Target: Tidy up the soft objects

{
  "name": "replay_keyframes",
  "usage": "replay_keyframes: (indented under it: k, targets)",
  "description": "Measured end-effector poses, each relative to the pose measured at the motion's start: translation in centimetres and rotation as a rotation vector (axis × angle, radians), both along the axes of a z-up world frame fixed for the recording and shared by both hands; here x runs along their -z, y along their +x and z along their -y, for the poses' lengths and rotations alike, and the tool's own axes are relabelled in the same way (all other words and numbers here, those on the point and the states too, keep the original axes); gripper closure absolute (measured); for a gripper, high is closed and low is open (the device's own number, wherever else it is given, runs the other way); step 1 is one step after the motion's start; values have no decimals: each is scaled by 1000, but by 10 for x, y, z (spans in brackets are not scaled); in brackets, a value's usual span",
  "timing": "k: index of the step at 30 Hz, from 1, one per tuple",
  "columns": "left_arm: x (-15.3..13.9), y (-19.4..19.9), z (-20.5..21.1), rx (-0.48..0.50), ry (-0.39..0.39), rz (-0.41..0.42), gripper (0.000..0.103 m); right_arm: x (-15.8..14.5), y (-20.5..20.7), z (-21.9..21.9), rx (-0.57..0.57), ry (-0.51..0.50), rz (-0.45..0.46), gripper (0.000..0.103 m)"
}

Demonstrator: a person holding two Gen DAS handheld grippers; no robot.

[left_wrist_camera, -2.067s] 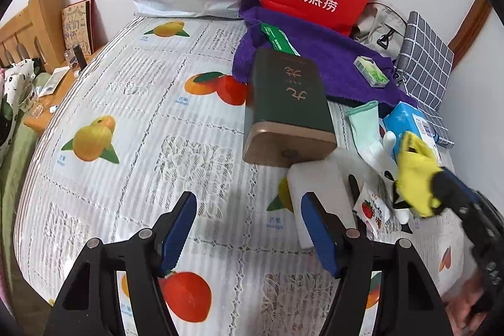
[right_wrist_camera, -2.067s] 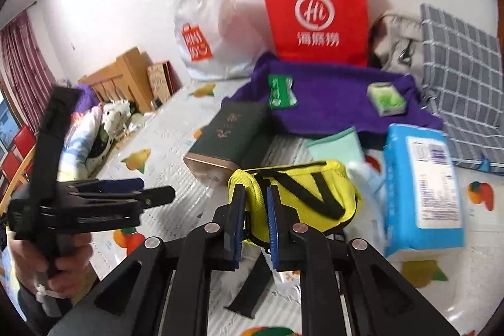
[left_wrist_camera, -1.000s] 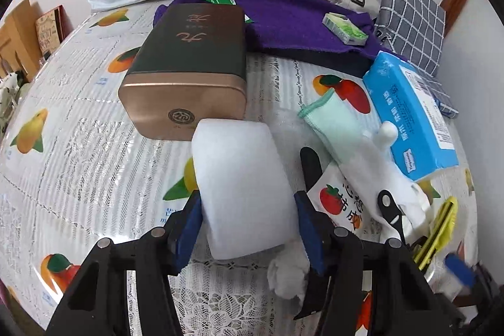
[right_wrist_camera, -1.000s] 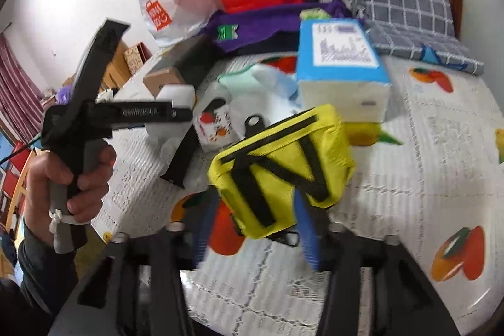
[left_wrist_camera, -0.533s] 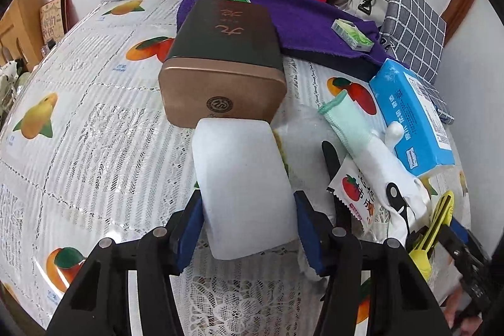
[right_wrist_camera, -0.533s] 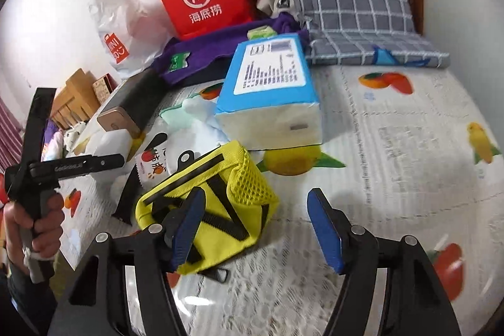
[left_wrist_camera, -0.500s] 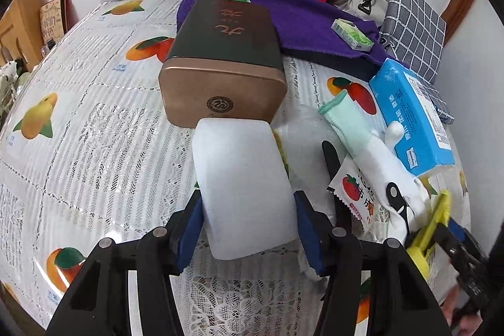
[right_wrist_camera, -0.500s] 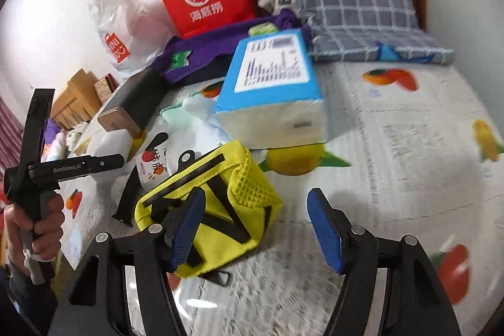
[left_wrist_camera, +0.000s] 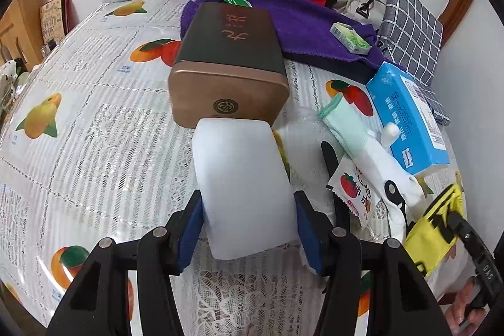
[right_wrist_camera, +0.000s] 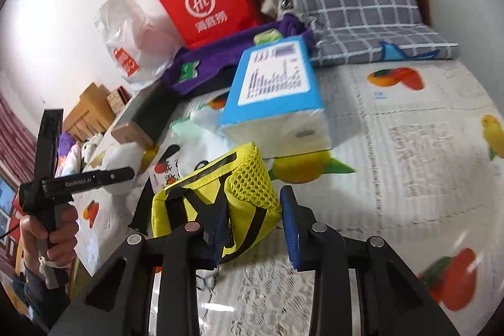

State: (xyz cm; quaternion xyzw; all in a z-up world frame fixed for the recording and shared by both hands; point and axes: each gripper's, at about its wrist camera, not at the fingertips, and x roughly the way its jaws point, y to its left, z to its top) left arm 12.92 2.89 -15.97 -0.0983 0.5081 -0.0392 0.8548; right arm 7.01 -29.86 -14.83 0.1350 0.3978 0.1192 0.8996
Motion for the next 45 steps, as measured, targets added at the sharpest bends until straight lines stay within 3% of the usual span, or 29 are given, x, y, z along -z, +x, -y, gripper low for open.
replay_keyframes:
  k: [9,30,39,45]
  targets:
    - [-13,-12,-9,-18,14,14,49,-30,-17,15,83,38,38,72]
    - [-44,-18,0,15,-1,60,49,-125,-22,5,82,69,220,71]
    - [-33,-11,43,116,-50,41,49,-100,-17,3,65,89,160,71]
    - [-13,6,79,159,10,-6,49,-82,-16,10,60,124,117,71]
